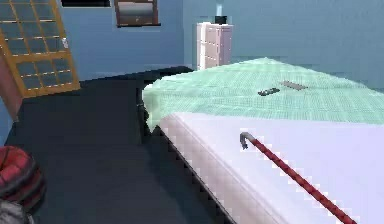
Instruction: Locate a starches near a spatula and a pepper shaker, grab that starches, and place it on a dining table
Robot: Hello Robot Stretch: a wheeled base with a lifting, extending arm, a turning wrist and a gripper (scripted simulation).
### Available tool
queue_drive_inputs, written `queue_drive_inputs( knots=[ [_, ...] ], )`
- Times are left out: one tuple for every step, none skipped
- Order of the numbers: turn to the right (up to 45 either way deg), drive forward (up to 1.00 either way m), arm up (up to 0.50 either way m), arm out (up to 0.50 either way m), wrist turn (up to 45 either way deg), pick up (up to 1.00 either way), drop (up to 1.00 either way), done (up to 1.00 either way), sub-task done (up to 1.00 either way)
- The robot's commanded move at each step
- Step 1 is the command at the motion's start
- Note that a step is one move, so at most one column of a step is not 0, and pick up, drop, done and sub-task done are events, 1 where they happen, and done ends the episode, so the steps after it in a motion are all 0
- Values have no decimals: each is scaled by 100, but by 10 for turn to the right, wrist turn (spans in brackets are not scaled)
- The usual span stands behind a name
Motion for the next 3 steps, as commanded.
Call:
queue_drive_inputs(
  knots=[
    [-240, 0, 0, 0, 0, 0, 0, 0, 0],
    [0, 100, 0, 0, 0, 0, 0, 0, 0],
    [-30, 0, 0, 0, 0, 0, 0, 0, 0]
  ],
)
